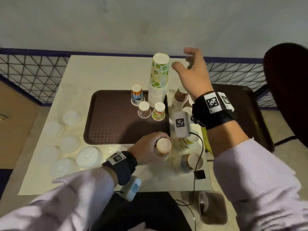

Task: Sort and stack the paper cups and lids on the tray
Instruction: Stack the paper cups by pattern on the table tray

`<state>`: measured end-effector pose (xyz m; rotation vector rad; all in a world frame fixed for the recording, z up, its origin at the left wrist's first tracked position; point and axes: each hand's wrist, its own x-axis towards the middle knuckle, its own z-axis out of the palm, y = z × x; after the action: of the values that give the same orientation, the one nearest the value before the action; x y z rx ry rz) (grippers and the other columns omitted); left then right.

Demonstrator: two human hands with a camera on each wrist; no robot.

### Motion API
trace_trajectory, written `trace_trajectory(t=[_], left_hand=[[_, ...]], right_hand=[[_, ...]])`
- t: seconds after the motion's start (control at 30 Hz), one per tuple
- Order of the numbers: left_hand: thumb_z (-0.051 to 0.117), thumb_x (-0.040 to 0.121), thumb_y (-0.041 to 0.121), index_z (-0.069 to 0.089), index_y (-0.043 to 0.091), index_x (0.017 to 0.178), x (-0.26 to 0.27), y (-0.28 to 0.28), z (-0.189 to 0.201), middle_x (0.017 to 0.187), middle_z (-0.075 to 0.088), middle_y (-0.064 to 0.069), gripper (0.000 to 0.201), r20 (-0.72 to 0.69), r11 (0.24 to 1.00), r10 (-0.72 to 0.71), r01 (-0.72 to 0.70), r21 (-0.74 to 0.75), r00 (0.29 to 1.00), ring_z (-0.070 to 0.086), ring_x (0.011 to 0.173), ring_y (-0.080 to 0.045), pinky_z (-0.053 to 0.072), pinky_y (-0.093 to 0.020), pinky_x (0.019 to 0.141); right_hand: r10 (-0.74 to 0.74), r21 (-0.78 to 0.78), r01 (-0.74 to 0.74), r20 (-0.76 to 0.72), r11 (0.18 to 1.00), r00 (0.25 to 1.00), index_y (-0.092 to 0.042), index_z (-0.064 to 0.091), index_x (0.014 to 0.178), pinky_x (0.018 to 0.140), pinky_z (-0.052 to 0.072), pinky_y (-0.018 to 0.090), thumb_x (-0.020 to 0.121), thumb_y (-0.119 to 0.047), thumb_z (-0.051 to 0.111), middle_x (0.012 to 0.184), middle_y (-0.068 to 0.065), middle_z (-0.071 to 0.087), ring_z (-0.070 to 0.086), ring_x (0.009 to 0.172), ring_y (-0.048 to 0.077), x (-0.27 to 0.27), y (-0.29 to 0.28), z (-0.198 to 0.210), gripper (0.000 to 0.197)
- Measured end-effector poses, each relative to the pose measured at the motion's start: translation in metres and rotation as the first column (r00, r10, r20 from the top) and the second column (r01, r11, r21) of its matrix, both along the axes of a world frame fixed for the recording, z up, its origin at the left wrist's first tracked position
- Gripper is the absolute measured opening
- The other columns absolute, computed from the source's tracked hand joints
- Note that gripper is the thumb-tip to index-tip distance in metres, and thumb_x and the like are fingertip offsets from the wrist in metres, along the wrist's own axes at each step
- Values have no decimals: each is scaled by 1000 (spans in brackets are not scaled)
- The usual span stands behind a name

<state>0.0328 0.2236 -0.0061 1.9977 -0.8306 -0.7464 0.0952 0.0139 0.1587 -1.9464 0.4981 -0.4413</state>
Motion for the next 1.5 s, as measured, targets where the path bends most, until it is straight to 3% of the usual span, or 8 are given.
trace_trajectory(t=[0.27,0.43,0.6,0.73,0.87,1.07,1.3,1.5], left_hand=[[95,67,27,63,32,126,2,-1,-32,111,71,17,68,-86,996,24,-16,90,996,66,105,-5,48,-22,92],[92,66,37,58,36,128,0,0,-51,113,67,17,71,19,980,-12,8,196,1000,64,105,-6,43,-20,88],[93,70,22,57,21,136,-5,-2,-57,116,66,8,75,28,978,-1,-5,209,1000,59,104,-10,42,-21,90],[87,74,13,62,25,120,-11,-1,-60,105,66,8,54,24,977,-25,19,213,999,65,102,-13,44,-23,83],[93,69,31,57,29,125,-18,1,-68,118,70,7,67,-84,984,25,-10,178,996,66,116,-17,51,-36,103],[95,67,15,54,25,135,-30,-10,-63,124,65,3,81,-78,981,87,-72,181,993,61,121,-20,49,-38,107],[77,50,55,50,40,139,-37,-15,-64,130,56,-1,94,7,963,102,-101,249,995,52,121,-20,46,-33,103],[90,61,35,47,31,143,-40,-6,-57,120,41,-1,93,58,938,208,-216,270,976,46,110,-22,46,-28,101]], right_hand=[[-63,-118,66,31,991,998,-24,65,116,97,51,27,89,-32,66,114,-9,68,64,106,5,-129,19,33,28],[-178,-149,166,-70,975,982,-30,53,127,102,45,25,81,-53,62,123,-9,59,56,117,4,-202,28,-25,52],[-260,-82,250,-151,965,954,-31,37,143,108,45,43,81,-42,78,141,-6,47,47,131,10,-246,44,-105,76],[-258,25,269,-216,963,942,-35,35,143,108,46,46,74,-46,85,141,-8,47,50,128,14,-260,52,-155,86],[-227,87,260,-275,962,934,-38,40,134,105,47,39,70,-40,89,132,-13,53,53,120,7,-263,54,-184,81],[-126,42,146,-311,988,942,-35,41,138,89,38,7,75,-34,87,129,-15,55,50,114,0,-263,49,-213,78],[-38,-43,25,-333,999,942,-24,42,144,89,41,21,77,-31,84,124,0,50,50,106,9,-257,41,-230,80],[37,-82,-68,-333,994,942,-29,44,140,84,47,21,70,-33,84,113,-2,41,54,94,15,-249,35,-233,81]])
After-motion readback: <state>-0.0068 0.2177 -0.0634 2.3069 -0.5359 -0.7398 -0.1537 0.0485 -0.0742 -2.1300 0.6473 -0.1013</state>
